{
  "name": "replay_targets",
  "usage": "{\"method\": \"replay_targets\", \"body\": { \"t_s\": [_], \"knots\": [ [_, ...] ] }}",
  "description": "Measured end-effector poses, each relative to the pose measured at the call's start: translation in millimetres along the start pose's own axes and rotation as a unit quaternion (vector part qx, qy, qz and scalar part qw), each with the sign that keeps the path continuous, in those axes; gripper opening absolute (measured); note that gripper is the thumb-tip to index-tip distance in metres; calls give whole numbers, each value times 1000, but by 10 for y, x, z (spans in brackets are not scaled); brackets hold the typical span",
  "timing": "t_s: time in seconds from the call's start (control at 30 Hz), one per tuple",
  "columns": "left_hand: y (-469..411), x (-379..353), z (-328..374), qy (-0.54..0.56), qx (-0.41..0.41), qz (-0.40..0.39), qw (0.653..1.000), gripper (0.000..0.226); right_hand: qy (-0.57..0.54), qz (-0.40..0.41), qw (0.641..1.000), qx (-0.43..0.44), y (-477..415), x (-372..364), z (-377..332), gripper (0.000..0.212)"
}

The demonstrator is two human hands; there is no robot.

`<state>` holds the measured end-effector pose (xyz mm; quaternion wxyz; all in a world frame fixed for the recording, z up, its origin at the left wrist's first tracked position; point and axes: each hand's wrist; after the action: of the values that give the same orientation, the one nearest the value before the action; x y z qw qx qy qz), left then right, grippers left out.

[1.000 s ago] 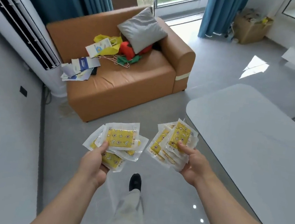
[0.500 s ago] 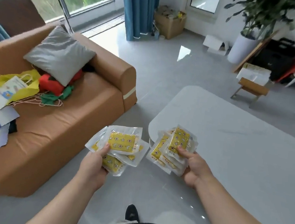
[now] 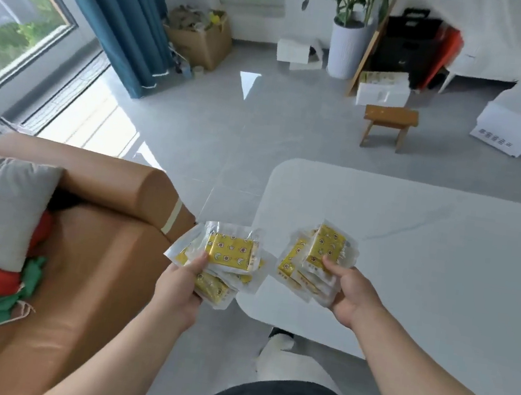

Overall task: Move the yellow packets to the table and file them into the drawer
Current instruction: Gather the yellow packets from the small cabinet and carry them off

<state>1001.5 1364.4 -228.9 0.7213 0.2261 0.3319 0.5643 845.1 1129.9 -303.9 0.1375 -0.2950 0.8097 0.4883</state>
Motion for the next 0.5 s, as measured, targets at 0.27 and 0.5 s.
{"method": "replay_targets", "body": {
  "t_s": [0.27,0.5],
  "knots": [
    [-1151,-942,933,-95,8,21,995,31,-19,47,999,-14,-1055,-385,-871,66],
    [-1927,-1698,1309,-185,44,20,982,41,-22,115,993,-1,-1521,-437,-1273,48]
  ]
}}
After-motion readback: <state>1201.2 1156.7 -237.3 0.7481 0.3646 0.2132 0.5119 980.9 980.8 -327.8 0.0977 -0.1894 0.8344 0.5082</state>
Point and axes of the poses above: each hand's wrist, its own y-axis away from the middle knuckle, its own x-axis out of the back of the hand, z = x × y, and after that the axes turned 5 degrees about -z, right-handed
